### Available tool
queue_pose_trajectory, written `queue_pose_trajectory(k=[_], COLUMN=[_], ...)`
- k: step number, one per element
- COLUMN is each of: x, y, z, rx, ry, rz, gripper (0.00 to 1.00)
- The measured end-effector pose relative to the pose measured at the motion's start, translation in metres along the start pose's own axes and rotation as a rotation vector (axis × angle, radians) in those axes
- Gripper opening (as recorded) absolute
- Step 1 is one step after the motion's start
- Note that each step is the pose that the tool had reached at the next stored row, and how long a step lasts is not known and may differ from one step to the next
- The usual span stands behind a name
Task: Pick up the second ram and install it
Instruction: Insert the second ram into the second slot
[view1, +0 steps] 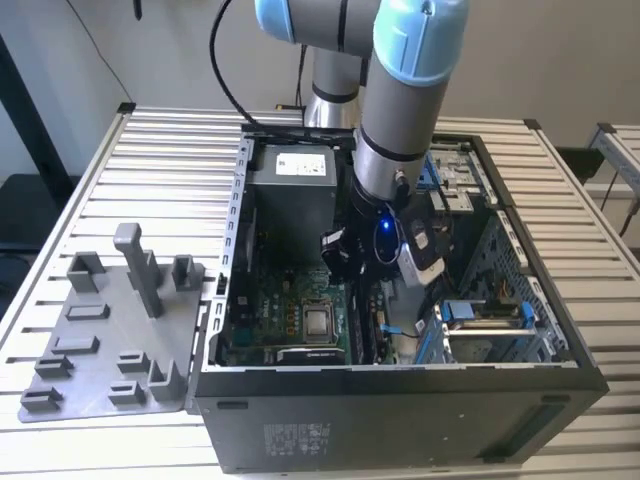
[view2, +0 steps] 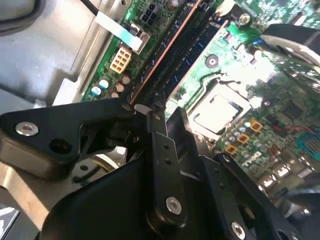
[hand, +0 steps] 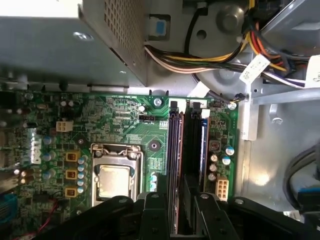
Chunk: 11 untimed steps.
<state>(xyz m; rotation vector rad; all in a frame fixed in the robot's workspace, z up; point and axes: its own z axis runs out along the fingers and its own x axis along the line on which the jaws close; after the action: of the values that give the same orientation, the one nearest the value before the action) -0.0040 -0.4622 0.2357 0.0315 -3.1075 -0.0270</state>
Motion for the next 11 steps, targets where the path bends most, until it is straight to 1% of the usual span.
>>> queue_pose_trajectory(k=[3, 4, 8, 9, 10, 11], x=[0.0004, 0.0006, 0.0006, 0.0006, 0.0007, 0.0007], y=[0.0002, 0.0003, 0.0003, 0.0003, 0.0002, 0.0002], z=[-0.0136, -0.0169, -0.0172, -0.0172, -0.0172, -0.0172], rx=[0.0001, -0.0002, -0.0010, -0.0010, -0.0009, -0.0009], ry=[0.0001, 0.0000, 0.0000, 0.0000, 0.0000, 0.0000], rz=[0.000, 0.000, 0.000, 0.000, 0.000, 0.000], gripper=[0.29, 0.29, 0.29, 0.26, 0.26, 0.20])
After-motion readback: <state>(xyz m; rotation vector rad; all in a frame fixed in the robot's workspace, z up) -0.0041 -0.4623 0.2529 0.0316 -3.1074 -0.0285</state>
